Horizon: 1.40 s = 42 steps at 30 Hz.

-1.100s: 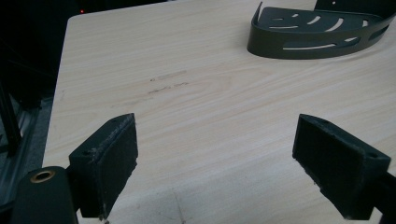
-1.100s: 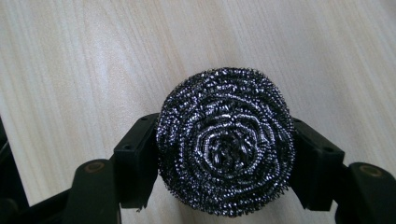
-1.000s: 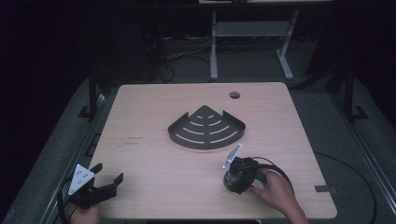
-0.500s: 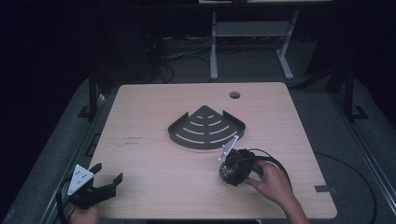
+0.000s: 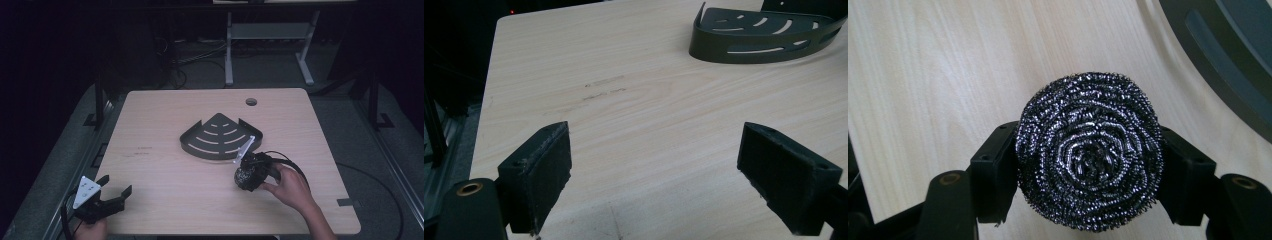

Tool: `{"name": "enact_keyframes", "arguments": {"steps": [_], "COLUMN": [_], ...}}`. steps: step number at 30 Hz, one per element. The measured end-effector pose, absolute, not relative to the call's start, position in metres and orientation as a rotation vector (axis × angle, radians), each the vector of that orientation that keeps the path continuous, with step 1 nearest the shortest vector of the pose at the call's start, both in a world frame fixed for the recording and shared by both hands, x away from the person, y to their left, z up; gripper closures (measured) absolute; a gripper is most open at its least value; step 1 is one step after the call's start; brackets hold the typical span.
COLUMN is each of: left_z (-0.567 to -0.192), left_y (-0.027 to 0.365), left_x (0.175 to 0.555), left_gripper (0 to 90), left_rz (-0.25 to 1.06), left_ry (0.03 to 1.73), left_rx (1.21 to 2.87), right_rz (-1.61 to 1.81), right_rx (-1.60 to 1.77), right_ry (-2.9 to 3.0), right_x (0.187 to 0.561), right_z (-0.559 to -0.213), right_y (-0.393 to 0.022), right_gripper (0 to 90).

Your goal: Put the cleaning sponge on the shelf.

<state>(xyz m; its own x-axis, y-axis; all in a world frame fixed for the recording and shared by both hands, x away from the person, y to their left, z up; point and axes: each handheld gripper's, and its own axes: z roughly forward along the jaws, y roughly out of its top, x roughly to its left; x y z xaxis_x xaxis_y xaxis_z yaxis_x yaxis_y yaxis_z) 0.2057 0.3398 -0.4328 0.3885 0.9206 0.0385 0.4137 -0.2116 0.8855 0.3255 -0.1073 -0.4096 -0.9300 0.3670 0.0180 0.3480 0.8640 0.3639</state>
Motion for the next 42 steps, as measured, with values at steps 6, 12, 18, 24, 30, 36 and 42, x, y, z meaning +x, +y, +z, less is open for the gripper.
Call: {"name": "enact_keyframes", "arguments": {"steps": [6,12,18,24,30,36,42], "left_z": [-0.433,-0.433,-0.433,-0.433,-0.433,-0.433,-0.433], "left_y": [0.339,0.339,0.337,0.338,0.337,0.337,0.338], "left_x": [0.206,0.206,0.206,0.206,0.207,0.207,0.206], "left_gripper": [13.4,13.4,13.4,13.4,13.4,13.4,13.4], "left_rz": [0.753,0.752,0.754,0.756,0.755,0.755,0.759], "left_ry": [1.16,1.161,1.159,1.162,1.162,1.165,1.161], "left_rx": [1.805,1.805,1.806,1.804,1.805,1.805,1.806], "right_rz": [0.575,0.585,0.521,0.51,0.515,0.501,0.525], "right_rx": [0.59,0.603,0.579,0.559,0.55,0.54,0.554], "right_ry": [2.991,2.995,2.979,2.967,2.957,2.956,2.964], "right_x": [0.33,0.334,0.336,0.34,0.345,0.349,0.356], "right_z": [-0.411,-0.412,-0.407,-0.397,-0.388,-0.383,-0.381], "right_y": [-0.11,-0.112,-0.11,-0.106,-0.103,-0.101,-0.102], "right_gripper": [33.6,33.5,33.6,33.6,33.6,33.6,33.7]}}
